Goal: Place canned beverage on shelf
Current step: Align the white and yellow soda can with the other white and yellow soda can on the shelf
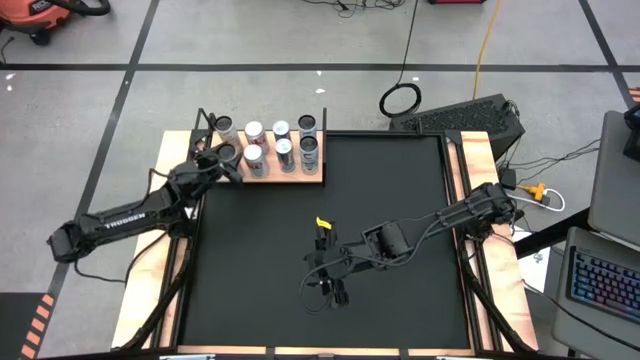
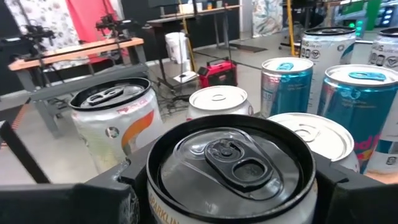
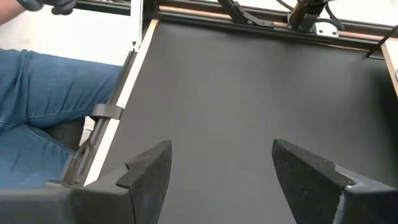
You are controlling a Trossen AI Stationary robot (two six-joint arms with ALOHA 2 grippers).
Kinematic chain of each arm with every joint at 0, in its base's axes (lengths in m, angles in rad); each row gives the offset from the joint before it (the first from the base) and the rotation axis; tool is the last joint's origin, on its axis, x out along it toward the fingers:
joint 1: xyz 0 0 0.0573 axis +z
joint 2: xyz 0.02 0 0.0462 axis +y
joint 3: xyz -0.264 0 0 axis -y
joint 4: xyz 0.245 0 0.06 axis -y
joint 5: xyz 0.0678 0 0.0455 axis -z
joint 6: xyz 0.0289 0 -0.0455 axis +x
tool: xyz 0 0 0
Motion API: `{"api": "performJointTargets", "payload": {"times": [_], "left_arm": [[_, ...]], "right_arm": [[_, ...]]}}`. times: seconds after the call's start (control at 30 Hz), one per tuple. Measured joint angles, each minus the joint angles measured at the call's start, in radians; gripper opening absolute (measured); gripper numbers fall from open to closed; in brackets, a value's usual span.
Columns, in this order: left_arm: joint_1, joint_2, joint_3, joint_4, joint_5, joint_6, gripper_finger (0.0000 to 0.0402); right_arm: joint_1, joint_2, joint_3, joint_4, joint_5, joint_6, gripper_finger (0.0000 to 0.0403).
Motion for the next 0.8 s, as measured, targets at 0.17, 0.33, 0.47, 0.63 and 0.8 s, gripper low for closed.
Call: {"api": "performJointTargets", "payload": {"times": [0.17, 0.33, 0.47, 0.63, 0.8], "left_arm": [[0.07, -0.001, 0.0, 0.0, 0.116, -0.008, 0.0251], [0.127, -0.001, 0.0, 0.0, 0.197, -0.005, 0.0251], [0.16, -0.002, 0.0, -0.001, 0.242, 0.013, 0.0251], [0.182, -0.002, 0.001, -0.01, 0.276, 0.045, 0.0251], [0.197, -0.011, 0.03, -0.056, 0.279, 0.052, 0.0251]], "right_arm": [[0.0, 0.0, 0.0, -0.005, 0.0, 0.0, 0.0258], [0.0, 0.0, 0.0, -0.006, 0.0, 0.0, 0.0258], [0.002, 0.0, 0.0, -0.007, 0.0, 0.0, 0.0258], [0.005, 0.0, 0.0, -0.007, 0.0, 0.001, 0.0258], [0.005, 0.0, 0.0, -0.006, 0.0, 0.017, 0.0258]]}}
